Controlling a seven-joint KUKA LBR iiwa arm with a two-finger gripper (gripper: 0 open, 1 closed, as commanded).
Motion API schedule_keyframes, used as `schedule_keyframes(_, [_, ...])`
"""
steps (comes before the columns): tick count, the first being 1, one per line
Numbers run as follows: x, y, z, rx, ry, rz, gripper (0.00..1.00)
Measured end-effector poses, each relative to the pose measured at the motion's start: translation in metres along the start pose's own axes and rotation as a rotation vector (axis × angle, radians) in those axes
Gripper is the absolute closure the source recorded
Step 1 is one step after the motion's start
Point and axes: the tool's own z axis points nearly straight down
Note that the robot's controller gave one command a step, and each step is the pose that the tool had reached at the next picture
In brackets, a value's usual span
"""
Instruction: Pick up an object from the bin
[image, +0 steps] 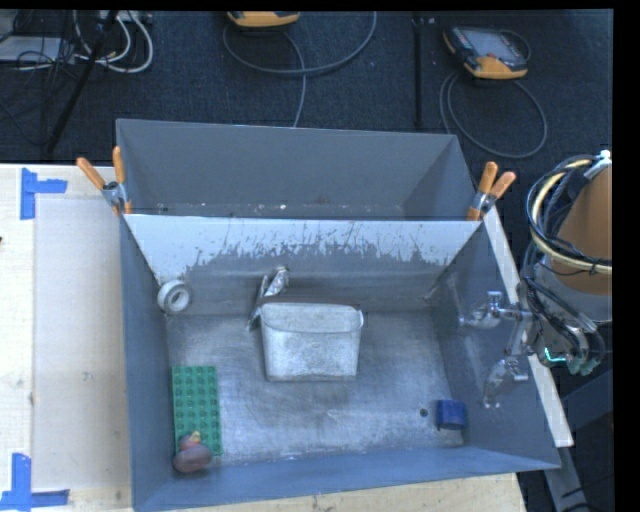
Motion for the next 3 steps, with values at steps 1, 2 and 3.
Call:
schedule_keyframes(1, [0.007,-0.009,0.128,-0.001,0.000,0.199,0.00])
schedule_keyframes(2, [0.015,-0.030,0.170,-0.002,-0.016,0.279,0.00])
schedule_keyframes(3, [0.016,-0.029,0.169,0.000,-0.009,0.272,1.00])
